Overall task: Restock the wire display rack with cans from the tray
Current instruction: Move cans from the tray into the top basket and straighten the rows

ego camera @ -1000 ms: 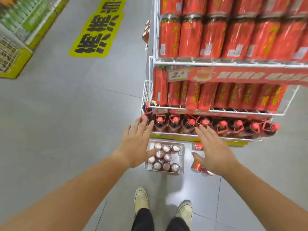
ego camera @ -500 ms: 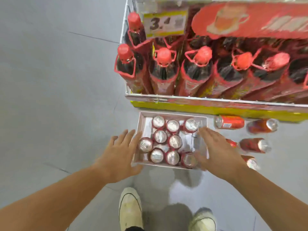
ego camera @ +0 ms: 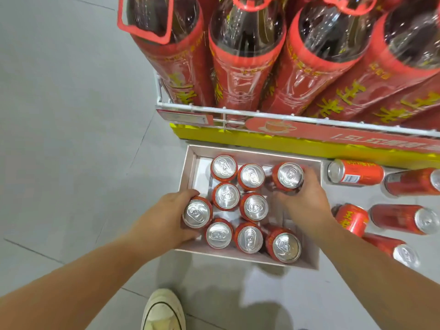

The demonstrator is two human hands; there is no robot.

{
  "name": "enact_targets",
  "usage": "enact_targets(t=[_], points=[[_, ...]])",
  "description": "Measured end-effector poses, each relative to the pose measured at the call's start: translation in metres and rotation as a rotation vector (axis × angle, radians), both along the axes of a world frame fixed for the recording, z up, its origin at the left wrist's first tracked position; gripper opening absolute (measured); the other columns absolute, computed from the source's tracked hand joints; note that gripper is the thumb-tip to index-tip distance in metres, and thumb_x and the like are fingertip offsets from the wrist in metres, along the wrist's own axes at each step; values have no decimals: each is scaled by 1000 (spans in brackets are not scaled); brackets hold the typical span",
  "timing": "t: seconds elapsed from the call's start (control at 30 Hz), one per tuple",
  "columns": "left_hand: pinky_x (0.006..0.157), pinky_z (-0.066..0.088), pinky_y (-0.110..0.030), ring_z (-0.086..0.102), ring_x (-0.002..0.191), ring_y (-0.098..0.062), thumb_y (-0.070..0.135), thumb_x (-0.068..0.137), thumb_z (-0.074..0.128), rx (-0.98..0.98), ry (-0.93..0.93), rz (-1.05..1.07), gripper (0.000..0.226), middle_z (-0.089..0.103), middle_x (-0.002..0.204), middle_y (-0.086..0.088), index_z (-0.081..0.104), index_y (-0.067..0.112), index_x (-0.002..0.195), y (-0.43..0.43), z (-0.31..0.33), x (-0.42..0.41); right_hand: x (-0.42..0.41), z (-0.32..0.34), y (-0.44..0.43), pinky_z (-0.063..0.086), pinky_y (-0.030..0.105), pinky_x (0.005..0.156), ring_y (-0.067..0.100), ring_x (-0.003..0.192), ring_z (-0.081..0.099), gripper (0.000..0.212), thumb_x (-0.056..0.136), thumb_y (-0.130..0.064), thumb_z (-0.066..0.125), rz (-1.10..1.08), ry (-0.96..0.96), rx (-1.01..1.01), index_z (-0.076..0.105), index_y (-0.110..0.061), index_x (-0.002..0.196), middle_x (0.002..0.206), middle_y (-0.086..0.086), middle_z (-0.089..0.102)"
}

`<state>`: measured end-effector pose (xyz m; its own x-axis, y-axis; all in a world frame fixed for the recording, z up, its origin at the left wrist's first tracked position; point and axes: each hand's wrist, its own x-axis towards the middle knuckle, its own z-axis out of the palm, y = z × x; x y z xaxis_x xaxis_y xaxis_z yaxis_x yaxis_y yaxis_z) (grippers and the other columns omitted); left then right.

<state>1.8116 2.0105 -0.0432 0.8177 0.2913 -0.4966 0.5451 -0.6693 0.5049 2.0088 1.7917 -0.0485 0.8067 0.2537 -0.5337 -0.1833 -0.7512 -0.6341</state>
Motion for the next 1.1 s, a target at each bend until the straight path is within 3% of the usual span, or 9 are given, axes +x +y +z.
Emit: enact_targets(t=[0.13, 0.2, 0.3, 0.4, 0.53, 0.67, 0.83, 0.97, 1.1], points=[[80, 54, -34, 64, 92, -7, 32, 62, 88, -82, -87, 31, 48, 71, 97, 15, 65, 32, 104, 0, -2, 8, 1, -5, 5, 41, 13, 67, -8, 86, 59, 56, 68, -19, 88, -44, -29, 52, 53, -36, 107, 92, -22, 64], [76, 54, -29, 64, 87, -2, 29, 59, 90, -107, -103, 89, 47, 70, 92, 15, 65, 34, 99, 2, 4, 10, 1, 1, 3, 41, 12, 66, -8, 85, 59, 55, 67, -18, 89, -52, -20, 70, 55, -34, 107, 92, -21, 64], [76, 43, -9, 61, 94, 7, 31, 56, 95, -172, -62, 290, 57, 67, 100, 21, 63, 41, 102, 5, 27, 14, 3, 20, -3, 49, 18, 73, 0, 84, 65, 51, 67, -17, 87, -56, 29, 119, 59, -31, 107, 92, -15, 70], [84, 50, -21, 68, 95, 2, 30, 52, 95, -364, -32, 419, 60, 75, 100, 16, 68, 33, 105, 12, 53, 23, 5, 45, -5, 53, 26, 73, 8, 83, 68, 48, 70, -16, 85, -53, 93, 180, 63, -30, 110, 92, -8, 73], [82, 57, -27, 74, 90, -9, 7, 68, 91, -496, -41, 501, 50, 78, 99, 3, 70, 24, 110, 9, 101, 38, 4, 93, -3, 46, 17, 67, -6, 72, 62, 41, 73, -20, 83, -6, 90, 242, 65, -29, 109, 91, -10, 72], [85, 57, -31, 74, 96, -16, 13, 63, 90, -620, -69, 584, 50, 78, 102, 0, 73, 25, 109, -2, 164, 54, 0, 159, -1, 48, 21, 69, -2, 76, 65, 39, 70, -25, 84, -13, 55, 283, 65, -31, 104, 88, -10, 72], [83, 58, -31, 74, 94, -16, 21, 62, 87, -692, -120, 549, 40, 77, 101, -1, 73, 22, 99, -13, 264, 75, 0, 258, -3, 58, 37, 80, 14, 83, 71, 47, 54, -41, 80, -25, 34, 334, 65, -28, 97, 88, -5, 75], [78, 57, -30, 75, 91, -14, 13, 80, 82, -683, -169, 536, 27, 77, 101, 1, 73, 23, 103, -16, 356, 88, 2, 352, -10, 58, 34, 77, 13, 82, 71, 31, 70, -27, 84, -71, -13, 373, 66, -26, 95, 87, -5, 75], [78, 59, -32, 75, 89, -17, 13, 84, 78, -680, -228, 540, 21, 77, 99, -1, 73, 20, 103, -22, 455, 88, 2, 451, -17, 59, 44, 83, 14, 85, 71, 31, 71, -30, 85, -107, -46, 391, 67, -25, 96, 89, -4, 75]])
